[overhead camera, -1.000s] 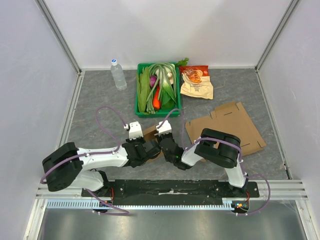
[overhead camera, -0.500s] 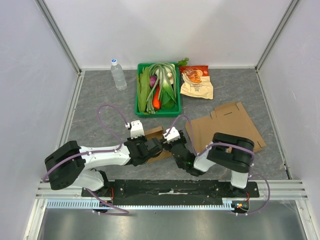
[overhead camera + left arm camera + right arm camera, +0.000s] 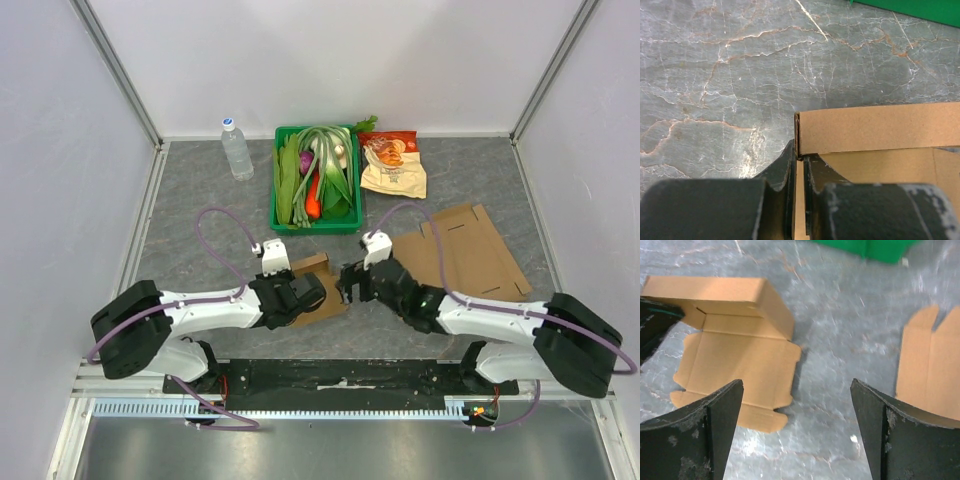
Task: Fold the paper box
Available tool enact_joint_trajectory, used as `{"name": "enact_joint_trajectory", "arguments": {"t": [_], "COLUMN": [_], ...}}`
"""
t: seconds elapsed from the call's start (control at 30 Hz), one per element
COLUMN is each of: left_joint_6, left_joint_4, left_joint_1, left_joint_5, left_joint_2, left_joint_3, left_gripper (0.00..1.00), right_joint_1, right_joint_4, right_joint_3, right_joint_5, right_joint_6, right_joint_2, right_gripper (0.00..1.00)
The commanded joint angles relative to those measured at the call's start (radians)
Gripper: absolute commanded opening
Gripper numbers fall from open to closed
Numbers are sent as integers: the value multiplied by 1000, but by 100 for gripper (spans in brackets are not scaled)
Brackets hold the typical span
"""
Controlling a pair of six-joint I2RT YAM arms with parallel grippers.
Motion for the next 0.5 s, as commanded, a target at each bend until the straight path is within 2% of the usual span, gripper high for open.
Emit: {"name": "enact_joint_trajectory", "arguments": {"t": [0.0, 0.17, 0.23, 0.3, 0.47], "left_joint_6": [-11, -37, -60, -89, -143], "left_joint_4": [-7, -18, -32, -55, -96], "left_joint_1": [29, 60, 61, 63, 63], "left_joint_5": [81, 181, 198, 207, 213], "left_joint_2": [-36, -137, -157, -170, -162], "left_joint_3": [29, 12, 4, 3, 14], "left_gripper": [2, 2, 2, 2, 2], "right_joint_1": [-156, -224, -224, -224, -221], "right_joint_4": [-308, -324, -247, -88, 28], "right_joint_3": [-28, -65, -94, -143, -177], "right_joint_5": [-456, -571, -623, -686, -662], "right_joint_6": [266, 363, 415, 516, 609], "right_joint_2": [-70, -133, -130, -117, -147], "right_gripper": [96, 98, 97, 95, 89]}}
